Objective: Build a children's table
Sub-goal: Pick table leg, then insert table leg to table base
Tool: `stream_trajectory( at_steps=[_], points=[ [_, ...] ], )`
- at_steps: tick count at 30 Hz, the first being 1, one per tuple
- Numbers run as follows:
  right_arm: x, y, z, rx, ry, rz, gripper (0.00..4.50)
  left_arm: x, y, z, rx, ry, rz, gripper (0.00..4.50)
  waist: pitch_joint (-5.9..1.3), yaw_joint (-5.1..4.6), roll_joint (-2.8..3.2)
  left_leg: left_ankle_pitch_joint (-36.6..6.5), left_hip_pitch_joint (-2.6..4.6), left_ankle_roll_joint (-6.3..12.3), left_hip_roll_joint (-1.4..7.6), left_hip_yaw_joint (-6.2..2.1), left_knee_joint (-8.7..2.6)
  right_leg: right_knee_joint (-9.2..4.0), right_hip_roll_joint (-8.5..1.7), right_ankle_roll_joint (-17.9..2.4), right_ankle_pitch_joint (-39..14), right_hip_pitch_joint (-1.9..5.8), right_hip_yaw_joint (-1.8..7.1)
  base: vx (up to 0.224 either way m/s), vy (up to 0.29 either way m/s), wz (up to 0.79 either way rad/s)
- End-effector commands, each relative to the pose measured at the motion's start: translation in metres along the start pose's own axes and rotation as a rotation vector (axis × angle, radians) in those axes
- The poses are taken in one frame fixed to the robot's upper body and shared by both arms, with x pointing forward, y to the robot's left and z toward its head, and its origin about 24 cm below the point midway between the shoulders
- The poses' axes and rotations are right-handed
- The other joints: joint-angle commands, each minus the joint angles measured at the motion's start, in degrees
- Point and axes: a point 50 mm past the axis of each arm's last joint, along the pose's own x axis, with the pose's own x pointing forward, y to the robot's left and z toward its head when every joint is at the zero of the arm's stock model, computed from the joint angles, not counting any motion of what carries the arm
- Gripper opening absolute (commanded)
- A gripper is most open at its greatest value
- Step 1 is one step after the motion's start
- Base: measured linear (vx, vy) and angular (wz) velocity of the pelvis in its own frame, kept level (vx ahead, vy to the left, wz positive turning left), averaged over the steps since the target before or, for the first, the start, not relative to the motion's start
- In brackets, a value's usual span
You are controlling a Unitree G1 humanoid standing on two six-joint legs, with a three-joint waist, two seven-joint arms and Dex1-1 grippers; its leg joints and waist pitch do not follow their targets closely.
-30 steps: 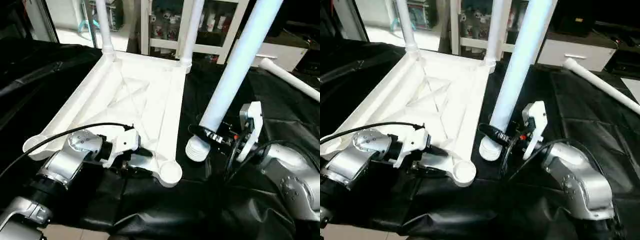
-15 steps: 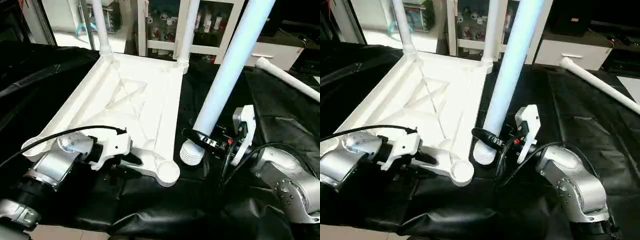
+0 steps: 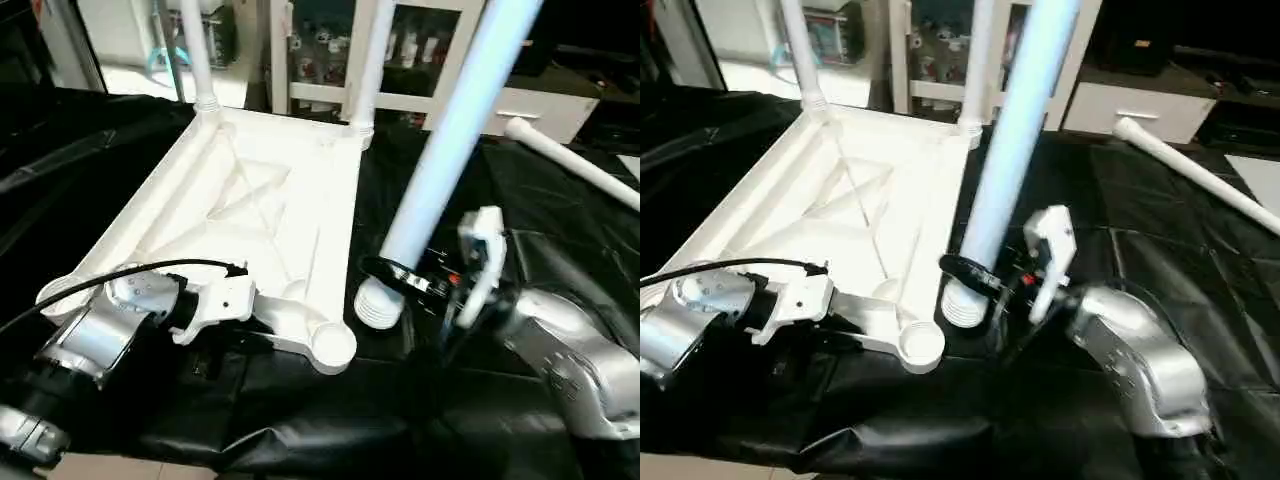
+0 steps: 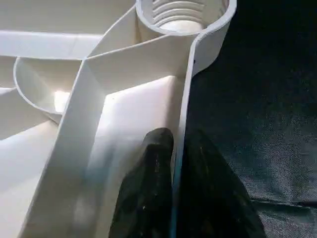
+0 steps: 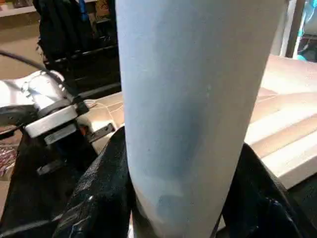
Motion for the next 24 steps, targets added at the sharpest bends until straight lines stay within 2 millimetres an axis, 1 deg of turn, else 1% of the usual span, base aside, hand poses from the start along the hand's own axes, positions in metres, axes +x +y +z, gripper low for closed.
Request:
stream_trajectory(
  at_steps=[1,2,3,4,6,7,9,10,11,13,15,17,18,19,20,21,22,24],
  points=[
    [0.003,-0.005,0.005,-0.004,-0.020,-0.037,1.83,0.016,-0.007,-0.006,-0.075,-0.013,0.013,0.22,-3.37,0.50,-0.05,-15.2,2.29,-2.47,4.71,-2.10,-5.33,-4.20,-3.88,-11.9,-12.6,0.82,1.65,0.000,0.000,0.00],
    [0.003,-0.005,0.005,-0.004,-0.020,-0.037,1.83,0.016,-0.007,-0.006,-0.075,-0.013,0.013,0.23,-3.50,0.54,-0.11,-15.0,2.35,-2.59,4.72,-2.03,-5.30,-4.12,-3.84,-11.9,-12.0,0.83,1.65,0.000,0.000,0.00],
    [0.006,-0.011,0.001,0.020,-0.007,-0.100,1.83,0.028,-0.008,0.001,-0.103,-0.057,0.031,0.17,-3.60,0.50,-0.47,-14.5,2.27,-2.60,4.79,-1.98,-5.29,-4.00,-3.84,-12.0,-11.3,0.95,1.62,0.000,0.000,0.00],
    [0.006,-0.011,0.000,0.022,-0.006,-0.103,1.83,0.029,-0.008,0.001,-0.105,-0.059,0.032,0.08,-3.67,0.54,-0.78,-12.7,2.01,-2.24,4.67,-1.99,-5.14,-3.75,-3.94,-12.4,-10.1,1.14,1.55,0.000,0.000,0.00],
    [0.008,-0.015,-0.005,0.034,0.018,-0.134,1.83,0.038,-0.010,0.006,-0.121,-0.069,0.041,0.00,-3.62,0.65,-0.75,-12.4,2.20,-1.73,4.65,-1.78,-5.03,-3.93,-3.86,-12.3,-9.9,0.96,1.61,0.000,0.000,0.00],
    [0.009,-0.016,-0.008,0.041,0.031,-0.133,1.83,0.044,-0.010,0.010,-0.141,-0.061,0.051,0.00,-3.57,0.71,-1.14,-12.4,2.12,-1.51,4.69,-1.77,-5.03,-4.06,-3.91,-12.0,-10.4,1.07,1.62,0.000,0.000,0.00],
    [0.010,-0.016,-0.009,0.044,0.031,-0.134,1.83,0.046,-0.009,0.012,-0.145,-0.067,0.061,0.00,-3.59,0.75,-1.34,-12.9,2.00,-1.35,4.59,-1.87,-5.01,-4.25,-3.91,-11.3,-11.5,1.16,1.65,0.000,0.000,0.00],
    [0.011,-0.017,-0.009,0.049,0.030,-0.139,1.83,0.052,-0.007,0.019,-0.140,-0.090,0.088,0.00,-3.53,0.63,-1.76,-12.9,1.79,-1.16,4.61,-1.90,-5.02,-4.34,-3.95,-10.9,-12.1,1.29,1.68,0.000,0.000,0.00],
    [0.011,-0.017,-0.008,0.052,0.030,-0.140,1.83,0.054,-0.005,0.022,-0.138,-0.099,0.101,0.00,-3.41,0.75,-1.91,-13.0,1.89,-0.82,4.62,-1.88,-5.00,-4.59,-3.91,-10.4,-13.1,1.12,1.72,0.000,0.000,0.00],
    [0.011,-0.019,-0.007,0.047,0.043,-0.131,1.83,0.057,-0.003,0.025,-0.121,-0.096,0.113,0.00,-3.20,0.80,-2.04,-13.4,1.99,-0.39,4.66,-1.92,-4.97,-4.83,-3.95,-9.7,-15.1,0.94,1.78,0.000,0.000,0.00],
    [0.011,-0.020,-0.006,0.044,0.051,-0.125,1.83,0.058,-0.004,0.025,-0.099,-0.077,0.099,0.00,-3.01,0.77,-2.10,-13.8,1.93,-0.52,4.65,-2.00,-5.06,-5.02,-3.95,-9.0,-17.0,0.83,1.79,0.000,0.000,0.00],
    [0.010,-0.021,-0.005,0.038,0.056,-0.114,1.83,0.059,-0.007,0.024,-0.088,-0.051,0.085,0.00,-2.98,0.82,-2.00,-14.3,2.10,-0.80,4.70,-2.01,-5.13,-5.10,-3.84,-8.5,-17.7,0.64,1.80,0.000,0.000,0.00],
    [0.011,-0.021,-0.003,0.034,0.058,-0.103,1.82,0.061,-0.009,0.024,-0.075,-0.036,0.066,0.00,-2.94,0.84,-1.99,-14.6,2.12,-0.96,4.72,-2.05,-5.22,-5.06,-3.74,-8.3,-17.7,0.58,1.77,0.000,0.000,0.00],
    [0.011,-0.021,-0.003,0.034,0.058,-0.102,1.82,0.061,-0.009,0.024,-0.074,-0.035,0.065,0.00,-2.89,0.80,-2.11,-14.6,2.08,-1.04,4.74,-2.07,-5.25,-4.96,-3.67,-8.3,-16.9,0.57,1.80,0.000,0.000,0.00],
    [0.011,-0.020,0.001,0.028,0.056,-0.069,1.82,0.063,-0.012,0.022,-0.059,0.006,0.035,0.00,-2.72,0.76,-2.27,-14.6,2.16,-1.05,4.77,-2.00,-5.32,-4.98,-3.58,-8.5,-16.1,0.45,1.79,0.000,0.000,0.00],
    [0.011,-0.020,0.002,0.027,0.055,-0.060,1.82,0.064,-0.013,0.022,-0.057,0.019,0.030,0.00,-2.73,0.83,-2.21,-14.5,2.15,-1.01,4.76,-2.05,-5.31,-4.87,-3.54,-8.6,-15.7,0.51,1.76,0.000,0.000,0.00],
    [0.010,-0.019,0.002,0.023,0.057,-0.047,1.82,0.064,-0.012,0.021,-0.054,0.029,0.033,0.00,-2.64,0.83,-2.38,-14.4,2.25,-1.07,4.78,-1.97,-5.33,-4.86,-3.55,-8.8,-15.0,0.44,1.78,0.000,0.000,0.00],
    [0.009,-0.018,0.002,0.021,0.058,-0.030,1.82,0.064,-0.010,0.021,-0.054,0.033,0.039,0.00,-2.60,1.01,-2.35,-14.3,2.36,-1.09,4.77,-1.92,-5.31,-4.86,-3.55,-9.0,-14.2,0.39,1.79,0.000,0.000,0.00]
  ],
)
